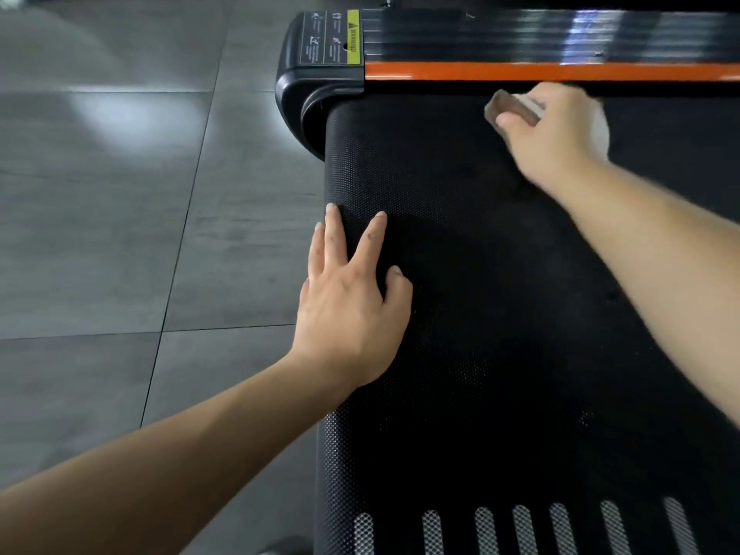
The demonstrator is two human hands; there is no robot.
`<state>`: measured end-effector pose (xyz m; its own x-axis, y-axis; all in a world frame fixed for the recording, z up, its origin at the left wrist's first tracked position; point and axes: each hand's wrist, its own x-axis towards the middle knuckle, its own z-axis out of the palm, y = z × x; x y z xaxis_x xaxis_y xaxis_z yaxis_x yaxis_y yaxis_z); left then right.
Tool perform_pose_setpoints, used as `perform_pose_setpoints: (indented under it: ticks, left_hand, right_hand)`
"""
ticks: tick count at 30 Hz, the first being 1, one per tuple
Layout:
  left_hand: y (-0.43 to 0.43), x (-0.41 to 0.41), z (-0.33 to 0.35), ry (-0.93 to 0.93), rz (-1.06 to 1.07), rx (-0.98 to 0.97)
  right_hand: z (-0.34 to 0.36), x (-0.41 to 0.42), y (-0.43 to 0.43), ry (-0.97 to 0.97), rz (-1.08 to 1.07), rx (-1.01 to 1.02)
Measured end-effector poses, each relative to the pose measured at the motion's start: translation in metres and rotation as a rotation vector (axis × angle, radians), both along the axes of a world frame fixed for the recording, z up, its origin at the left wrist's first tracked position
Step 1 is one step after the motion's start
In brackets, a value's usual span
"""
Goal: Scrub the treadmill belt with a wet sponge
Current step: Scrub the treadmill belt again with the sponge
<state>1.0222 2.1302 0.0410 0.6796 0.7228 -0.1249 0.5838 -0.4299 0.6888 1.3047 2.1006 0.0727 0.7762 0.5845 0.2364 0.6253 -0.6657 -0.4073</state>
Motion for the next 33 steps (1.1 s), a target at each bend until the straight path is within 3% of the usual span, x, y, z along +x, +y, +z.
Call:
perform_pose_setpoints:
  ticks: [5, 10, 15, 20, 25, 28, 30, 33]
  left_hand:
    - [0.001, -0.001, 0.0, -0.004, 0.003, -0.005]
    - [0.0, 0.0, 0.001, -0.002, 0.003, 0.013]
    - [0.002, 0.0, 0.001, 0.004, 0.012, 0.014]
    - [-0.001, 0.0, 0.002, 0.01, 0.018, 0.024]
    - [0.001, 0.0, 0.001, 0.008, 0.025, 0.025]
    - [0.001, 0.0, 0.001, 0.006, 0.024, 0.02]
    - [0.001, 0.0, 0.002, 0.01, 0.026, 0.021]
    - [0.002, 0.0, 0.002, 0.016, 0.032, 0.021]
  right_hand:
    - [-0.005, -0.045, -0.027, 0.04, 0.354, -0.038]
    - [0.001, -0.016, -0.025, 0.012, 0.007, -0.003]
    - [-0.006, -0.066, -0.054, 0.066, 0.38, -0.04]
    - [-0.001, -0.033, -0.048, 0.007, 0.066, -0.007]
    - [-0.012, -0.097, -0.079, 0.019, 0.439, -0.028]
    - [-0.004, -0.058, -0.083, -0.141, 0.272, -0.096]
    - [-0.003, -0.051, -0.083, -0.092, 0.156, -0.069]
    - [-0.013, -0.1, -0.101, -0.087, 0.313, -0.004]
